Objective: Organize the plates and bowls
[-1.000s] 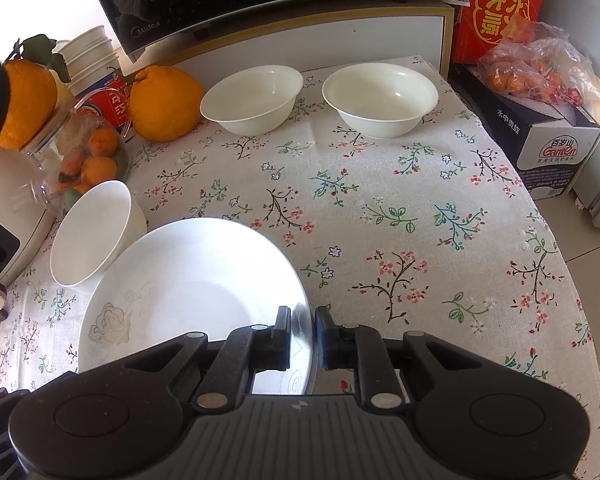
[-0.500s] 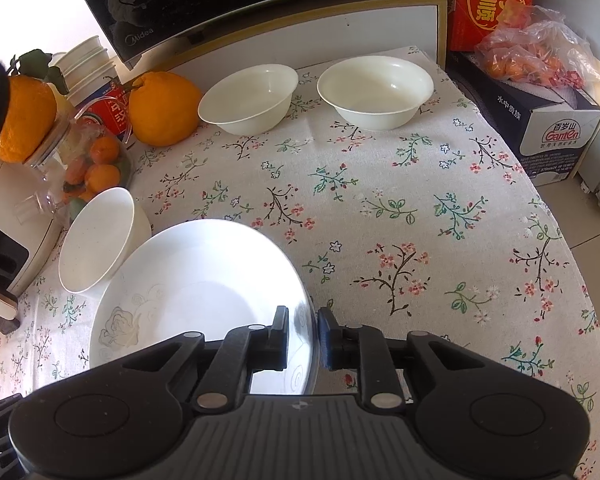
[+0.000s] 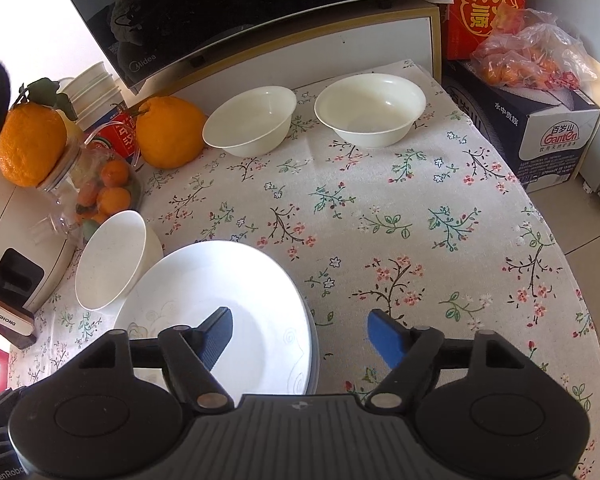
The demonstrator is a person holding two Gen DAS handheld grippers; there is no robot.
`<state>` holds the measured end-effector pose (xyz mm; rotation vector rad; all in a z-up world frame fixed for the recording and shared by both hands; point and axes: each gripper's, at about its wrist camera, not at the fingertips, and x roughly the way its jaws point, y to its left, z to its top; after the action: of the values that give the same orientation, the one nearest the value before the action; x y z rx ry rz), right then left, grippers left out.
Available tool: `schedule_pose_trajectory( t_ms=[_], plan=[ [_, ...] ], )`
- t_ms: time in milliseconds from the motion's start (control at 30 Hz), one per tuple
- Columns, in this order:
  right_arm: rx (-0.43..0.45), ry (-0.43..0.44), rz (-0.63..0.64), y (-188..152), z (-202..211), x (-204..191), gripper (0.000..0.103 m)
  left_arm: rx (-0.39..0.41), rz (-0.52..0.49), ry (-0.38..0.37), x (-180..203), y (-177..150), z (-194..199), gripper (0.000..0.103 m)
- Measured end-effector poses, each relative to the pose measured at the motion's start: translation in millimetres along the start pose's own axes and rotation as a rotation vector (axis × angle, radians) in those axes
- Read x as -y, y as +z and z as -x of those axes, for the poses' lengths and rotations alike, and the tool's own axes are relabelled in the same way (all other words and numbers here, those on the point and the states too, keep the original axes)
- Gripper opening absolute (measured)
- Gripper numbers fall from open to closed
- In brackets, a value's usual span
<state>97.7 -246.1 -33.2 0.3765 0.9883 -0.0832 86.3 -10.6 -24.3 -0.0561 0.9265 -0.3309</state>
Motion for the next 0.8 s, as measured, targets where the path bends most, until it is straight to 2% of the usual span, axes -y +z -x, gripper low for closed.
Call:
schedule_pose_trajectory(
  t_ms=[67,133,267,433,533,600,733,800],
  plan=[
    [0.001,-0.008,-0.022,3.7,0.2,-1.7,0.087,0.008,0.012,0.024,-1.5,6.1,1.7,0.1],
    [-0.017,0.01,-0.034,9.9,-2.0,-6.3,0.088,0.016,0.031,0.051,-5.1,18.2,2.1,0.102],
    [-0.035,0.042,-0.017,24.7,-10.4,-29.0,0.089,0.037,0.103,0.111,-15.6,38.0,0.3,0.103],
    [0.023,0.101,0.017,34.1,-23.6,-61.8,0.093,0.085,0.198,0.167,-34.3,35.5,-10.5,0.103],
    [0.06,0.181,0.007,29.5,-37.3,-68.9,0.092,0.041,0.248,0.189,-46.7,34.5,-27.4,0.103],
    [0.036,0.161,0.006,34.7,-48.9,-75.2,0.09,0.042,0.275,0.177,-53.2,36.7,-34.6,0.101],
    [0.066,0.196,-0.002,42.5,-61.1,-82.4,0.082,0.05,0.329,0.151,-62.5,43.1,-44.4,0.09],
    [0.06,0.219,-0.026,43.8,-68.3,-84.3,0.07,0.05,0.355,0.13,-65.2,44.8,-49.2,0.082]
  ],
)
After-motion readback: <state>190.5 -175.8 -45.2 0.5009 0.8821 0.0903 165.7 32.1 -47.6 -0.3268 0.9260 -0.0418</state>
